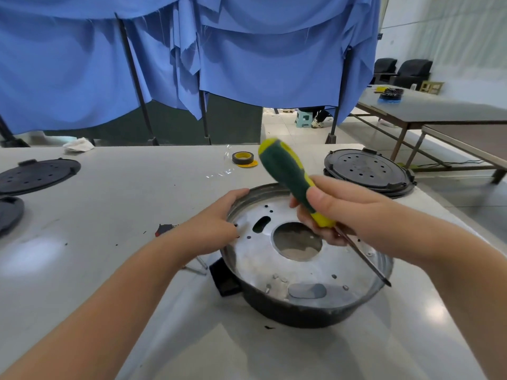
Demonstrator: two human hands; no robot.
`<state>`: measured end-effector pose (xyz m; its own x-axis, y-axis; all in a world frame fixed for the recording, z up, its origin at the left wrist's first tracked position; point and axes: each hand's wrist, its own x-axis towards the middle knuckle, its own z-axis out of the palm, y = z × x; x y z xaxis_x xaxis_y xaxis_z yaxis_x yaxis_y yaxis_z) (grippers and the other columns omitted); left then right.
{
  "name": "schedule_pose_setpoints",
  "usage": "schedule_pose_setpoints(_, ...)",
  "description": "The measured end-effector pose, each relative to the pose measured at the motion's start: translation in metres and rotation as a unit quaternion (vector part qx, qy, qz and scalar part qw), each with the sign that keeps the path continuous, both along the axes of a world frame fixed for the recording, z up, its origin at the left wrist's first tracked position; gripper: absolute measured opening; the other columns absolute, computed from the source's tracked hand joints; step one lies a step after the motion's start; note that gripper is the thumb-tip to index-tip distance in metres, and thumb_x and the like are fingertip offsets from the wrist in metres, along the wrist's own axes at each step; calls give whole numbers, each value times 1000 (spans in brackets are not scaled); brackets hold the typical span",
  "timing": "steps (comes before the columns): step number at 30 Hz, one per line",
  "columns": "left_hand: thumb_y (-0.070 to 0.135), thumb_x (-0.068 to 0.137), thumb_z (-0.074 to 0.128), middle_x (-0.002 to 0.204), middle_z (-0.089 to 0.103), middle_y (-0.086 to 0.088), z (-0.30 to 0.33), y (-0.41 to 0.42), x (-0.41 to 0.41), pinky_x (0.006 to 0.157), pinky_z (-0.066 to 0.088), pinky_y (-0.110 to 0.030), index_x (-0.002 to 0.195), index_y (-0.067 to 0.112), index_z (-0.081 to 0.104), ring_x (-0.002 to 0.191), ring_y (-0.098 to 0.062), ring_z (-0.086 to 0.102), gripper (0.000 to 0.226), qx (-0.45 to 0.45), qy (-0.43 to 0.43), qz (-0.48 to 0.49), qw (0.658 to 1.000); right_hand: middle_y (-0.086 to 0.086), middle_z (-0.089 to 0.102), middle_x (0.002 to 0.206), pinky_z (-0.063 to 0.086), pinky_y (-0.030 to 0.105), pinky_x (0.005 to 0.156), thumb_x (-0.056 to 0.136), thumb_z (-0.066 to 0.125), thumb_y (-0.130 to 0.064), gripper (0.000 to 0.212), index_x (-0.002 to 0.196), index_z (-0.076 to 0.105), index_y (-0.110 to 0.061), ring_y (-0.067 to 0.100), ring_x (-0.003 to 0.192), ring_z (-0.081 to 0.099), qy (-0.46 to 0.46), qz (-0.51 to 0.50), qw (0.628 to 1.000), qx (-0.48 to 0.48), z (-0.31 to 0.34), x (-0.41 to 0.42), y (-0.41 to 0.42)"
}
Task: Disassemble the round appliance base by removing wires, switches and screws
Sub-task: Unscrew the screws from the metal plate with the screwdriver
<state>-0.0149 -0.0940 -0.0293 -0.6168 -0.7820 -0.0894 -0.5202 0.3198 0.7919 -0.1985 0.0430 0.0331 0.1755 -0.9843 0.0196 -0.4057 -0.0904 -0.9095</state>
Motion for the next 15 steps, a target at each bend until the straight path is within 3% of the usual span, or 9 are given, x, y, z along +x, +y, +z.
schedule_pose_setpoints(3, 1, 86, 49, 157, 14, 5, 7, -1, -4, 97, 32, -23, 147, 34, 21, 141, -18, 23, 75, -53, -76, -24, 995, -4, 53, 71, 42, 21, 50, 88, 42, -37, 32, 103, 57, -14, 11, 59, 46, -98, -6, 995, -31, 5, 2, -7)
schedule_pose_setpoints(5, 13, 87, 57, 156, 10, 8, 15, 4, -4, 97, 25, -21, 145, 36, 27, 142, -15, 18, 69, -117, -109, -46, 986, -1, 57, 70, 42, 21, 48, 86, 45, -33, 28, 101, 59, -13, 13, 58, 48, -171, -15, 984, -47, 8, 4, -12)
schedule_pose_setpoints(8, 33, 83, 67, 130, 40, 16, 30, 17, -1, 88, 34, -17, 123, 43, 49, 116, 0, 41, 45, -161, -154, -125, 967, 3, 68, 76, 54, 26, 58, 83, 49, -25, 25, 101, 59, -12, 18, 69, 66, -232, -18, 971, -54, 11, 4, -18)
schedule_pose_setpoints(11, 49, 73, 74, 95, 60, 22, 46, 27, -5, 72, 48, -14, 96, 40, 62, 87, 8, 56, 28, -103, -232, -204, 945, 11, 73, 87, 58, 30, 71, 82, 53, -20, 20, 100, 58, -11, 29, 85, 72, -231, 8, 972, -42, 12, 5, -23)
schedule_pose_setpoints(15, 53, 62, 81, 68, 63, 19, 50, 26, -18, 56, 45, -15, 80, 31, 64, 61, 4, 57, 32, -82, -288, -225, 927, 11, 74, 93, 58, 30, 72, 80, 59, -14, 29, 108, 53, -12, 30, 89, 72, -185, 34, 981, -40, 15, 5, -26)
